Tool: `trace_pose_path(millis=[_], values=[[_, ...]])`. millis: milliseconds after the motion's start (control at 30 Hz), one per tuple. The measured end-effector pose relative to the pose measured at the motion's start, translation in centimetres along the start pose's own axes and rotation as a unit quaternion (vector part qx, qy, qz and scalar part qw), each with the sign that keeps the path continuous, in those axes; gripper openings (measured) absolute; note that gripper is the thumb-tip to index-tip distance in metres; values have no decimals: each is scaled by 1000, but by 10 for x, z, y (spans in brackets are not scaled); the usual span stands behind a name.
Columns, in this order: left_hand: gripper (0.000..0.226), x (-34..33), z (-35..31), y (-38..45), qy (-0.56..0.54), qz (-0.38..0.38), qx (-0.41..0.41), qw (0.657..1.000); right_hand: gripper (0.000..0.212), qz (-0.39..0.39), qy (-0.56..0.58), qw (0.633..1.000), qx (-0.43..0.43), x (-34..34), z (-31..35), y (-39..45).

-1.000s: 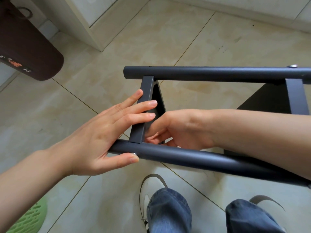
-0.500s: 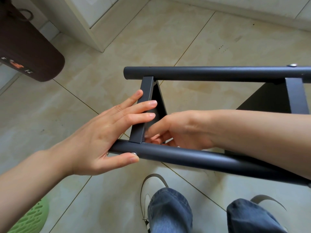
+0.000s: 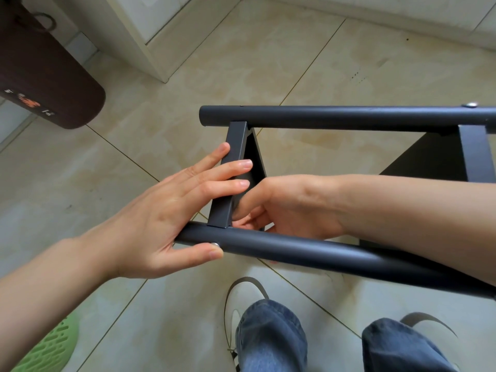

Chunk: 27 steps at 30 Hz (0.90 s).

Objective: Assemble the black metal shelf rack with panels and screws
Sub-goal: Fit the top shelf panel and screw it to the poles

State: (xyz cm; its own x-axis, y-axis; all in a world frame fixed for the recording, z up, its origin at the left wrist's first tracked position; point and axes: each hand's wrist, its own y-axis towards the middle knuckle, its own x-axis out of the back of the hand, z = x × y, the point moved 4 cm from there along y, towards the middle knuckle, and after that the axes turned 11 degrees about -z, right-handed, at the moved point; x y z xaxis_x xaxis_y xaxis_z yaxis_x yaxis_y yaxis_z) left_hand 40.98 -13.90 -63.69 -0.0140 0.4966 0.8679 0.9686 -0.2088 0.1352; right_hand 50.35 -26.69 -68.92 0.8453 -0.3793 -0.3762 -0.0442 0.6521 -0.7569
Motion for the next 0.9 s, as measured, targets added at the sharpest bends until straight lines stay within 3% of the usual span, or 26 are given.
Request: trace_pose_path(millis=[100, 233, 400, 900], values=[[63, 0, 0, 0, 3, 1, -2, 1000, 7, -6, -8, 1000, 2, 0, 0, 0], [64, 0, -1, 0, 1, 1, -2, 1000, 22, -20, -30, 999, 13, 1, -2, 2], [64, 0, 0, -1, 0, 4, 2, 1000, 6, -13, -4, 1000, 13, 0, 1, -1], [64, -1, 0, 0, -8, 0, 3, 1000, 20, -16, -51, 998, 29, -2, 0, 0]])
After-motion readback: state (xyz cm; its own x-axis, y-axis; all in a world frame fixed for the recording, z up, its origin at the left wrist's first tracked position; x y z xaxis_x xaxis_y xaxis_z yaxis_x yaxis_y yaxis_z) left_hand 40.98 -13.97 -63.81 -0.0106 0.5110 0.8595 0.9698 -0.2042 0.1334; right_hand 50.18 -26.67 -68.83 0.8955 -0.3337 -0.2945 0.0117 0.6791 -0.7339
